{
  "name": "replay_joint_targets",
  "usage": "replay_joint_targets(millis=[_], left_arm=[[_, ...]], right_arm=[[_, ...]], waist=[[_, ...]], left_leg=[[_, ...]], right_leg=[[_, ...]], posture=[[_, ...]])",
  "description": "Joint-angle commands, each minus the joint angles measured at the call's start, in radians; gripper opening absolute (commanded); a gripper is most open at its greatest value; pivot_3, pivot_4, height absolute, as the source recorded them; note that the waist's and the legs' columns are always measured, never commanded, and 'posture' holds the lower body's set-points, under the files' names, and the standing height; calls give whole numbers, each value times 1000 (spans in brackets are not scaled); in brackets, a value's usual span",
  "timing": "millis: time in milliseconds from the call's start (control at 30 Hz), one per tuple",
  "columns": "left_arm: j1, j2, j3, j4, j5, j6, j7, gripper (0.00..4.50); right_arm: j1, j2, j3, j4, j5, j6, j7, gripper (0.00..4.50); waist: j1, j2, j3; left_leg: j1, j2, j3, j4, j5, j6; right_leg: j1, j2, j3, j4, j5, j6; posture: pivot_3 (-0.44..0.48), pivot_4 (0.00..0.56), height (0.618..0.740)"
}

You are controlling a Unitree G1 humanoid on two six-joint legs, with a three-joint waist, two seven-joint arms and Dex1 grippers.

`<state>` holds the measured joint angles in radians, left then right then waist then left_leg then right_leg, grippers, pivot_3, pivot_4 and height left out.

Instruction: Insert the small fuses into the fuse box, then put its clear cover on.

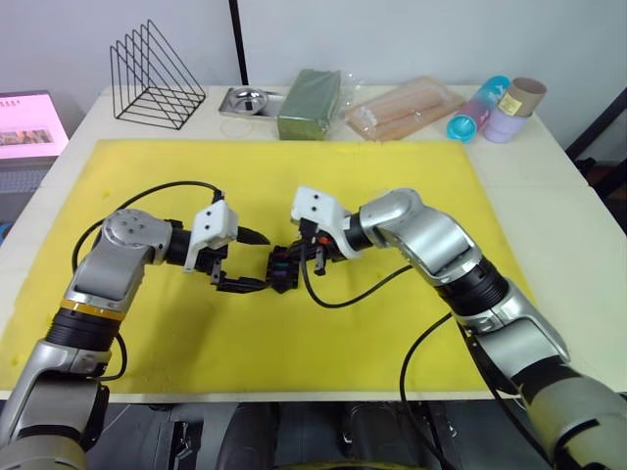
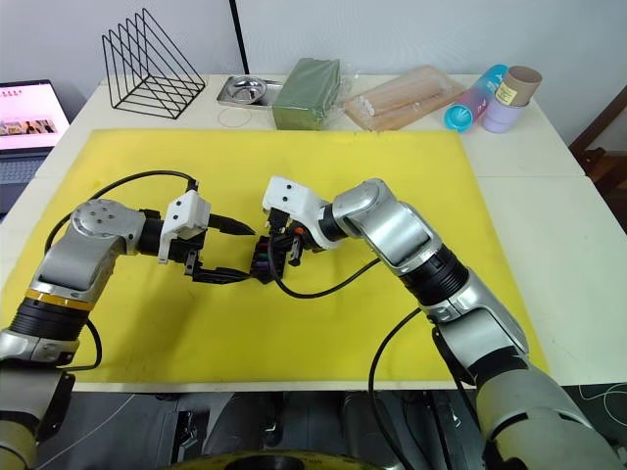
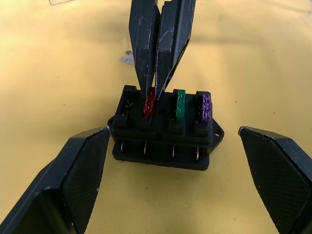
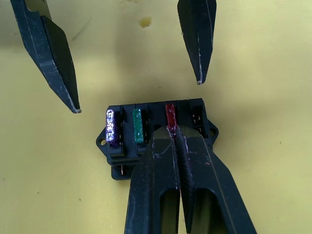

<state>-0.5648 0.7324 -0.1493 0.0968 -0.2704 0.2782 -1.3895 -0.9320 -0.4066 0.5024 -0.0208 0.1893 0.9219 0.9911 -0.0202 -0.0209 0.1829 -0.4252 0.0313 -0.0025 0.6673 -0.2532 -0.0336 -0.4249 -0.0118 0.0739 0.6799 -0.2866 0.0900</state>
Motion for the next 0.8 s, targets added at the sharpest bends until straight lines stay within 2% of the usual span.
replay_joint_targets(millis=[33, 67, 100, 800], left_arm=[[-22, 3, 5, -15, -6, -6, -2, 4500], [-24, 2, 5, -11, -5, -7, -2, 4500], [-25, 1, 4, -10, -5, -7, -2, 4500], [-24, -3, 6, 0, -4, -15, 1, 4500]], right_arm=[[-10, 3, -23, -44, 10, 6, -7, 15], [-10, 2, -21, -43, 9, 4, -7, 15], [-9, 3, -21, -44, 9, 6, -9, 488], [-27, 4, -88, -104, 84, 64, -15, 488]], waist=[[0, 0, 0], [0, 0, 0], [0, 0, 0], [0, 0, 0]], left_leg=[[0, 0, 0, 0, 0, 0], [0, 0, 0, 0, 0, 0], [0, 0, 0, 0, 0, 0], [0, 0, 0, 0, 0, 0]], right_leg=[[0, 0, 0, 0, 0, 0], [0, 0, 0, 0, 0, 0], [0, 0, 0, 0, 0, 0], [0, 0, 0, 0, 0, 0]], posture=[[0, 150, 740], [0, 150, 740], [0, 150, 740], [0, 150, 740]])
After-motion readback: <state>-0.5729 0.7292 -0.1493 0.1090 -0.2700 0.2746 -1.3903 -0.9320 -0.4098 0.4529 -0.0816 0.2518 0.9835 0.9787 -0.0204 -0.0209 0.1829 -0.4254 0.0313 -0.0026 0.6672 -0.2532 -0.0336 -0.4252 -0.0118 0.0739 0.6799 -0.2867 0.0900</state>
